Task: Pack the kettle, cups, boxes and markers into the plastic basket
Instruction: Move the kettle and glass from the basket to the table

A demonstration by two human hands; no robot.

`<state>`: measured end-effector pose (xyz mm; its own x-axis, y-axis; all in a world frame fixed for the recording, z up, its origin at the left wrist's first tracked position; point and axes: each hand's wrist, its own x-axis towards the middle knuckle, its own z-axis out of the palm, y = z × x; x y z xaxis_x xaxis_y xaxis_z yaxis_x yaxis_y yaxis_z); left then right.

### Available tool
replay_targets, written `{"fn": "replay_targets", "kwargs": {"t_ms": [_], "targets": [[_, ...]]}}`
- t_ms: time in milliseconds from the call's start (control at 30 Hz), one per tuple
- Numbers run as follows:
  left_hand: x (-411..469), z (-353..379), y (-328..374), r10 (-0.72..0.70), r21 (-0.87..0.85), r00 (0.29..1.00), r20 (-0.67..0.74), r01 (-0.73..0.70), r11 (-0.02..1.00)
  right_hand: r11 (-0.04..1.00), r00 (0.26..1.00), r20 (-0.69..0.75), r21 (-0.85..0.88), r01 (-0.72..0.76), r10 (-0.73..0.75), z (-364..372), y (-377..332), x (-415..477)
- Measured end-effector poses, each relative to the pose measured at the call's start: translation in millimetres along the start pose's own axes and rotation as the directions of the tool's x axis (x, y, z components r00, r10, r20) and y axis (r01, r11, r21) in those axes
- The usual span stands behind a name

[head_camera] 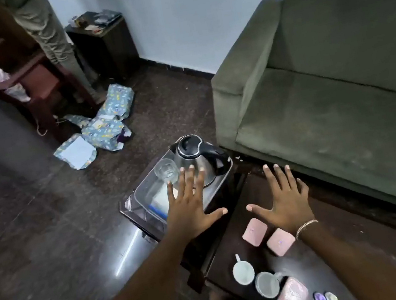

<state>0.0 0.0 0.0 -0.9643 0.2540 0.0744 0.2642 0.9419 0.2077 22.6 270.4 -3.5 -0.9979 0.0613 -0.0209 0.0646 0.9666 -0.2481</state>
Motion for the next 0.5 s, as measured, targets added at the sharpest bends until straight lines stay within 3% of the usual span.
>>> {"fn": "replay_targets", "kwargs": {"t_ms": [133,300,500], "targets": [[-7,18,-49,-0.112,-0.005,0.994,0.007,0.112,0.994,0.999,0.996,0.078,0.007,0.037,-0.037,28,-35,19],[9,51,-88,-0.282,-0.134,0.959,0.01,0.281,0.95,0.987,0.986,0.108,0.108,0.117,-0.128,60,-71,62],[42,101,-111,-0.542,-0.515,0.838,0.054,0.489,0.704,0.964,0.989,-0.059,0.226,0.143,-0.133,96,-81,107]]}}
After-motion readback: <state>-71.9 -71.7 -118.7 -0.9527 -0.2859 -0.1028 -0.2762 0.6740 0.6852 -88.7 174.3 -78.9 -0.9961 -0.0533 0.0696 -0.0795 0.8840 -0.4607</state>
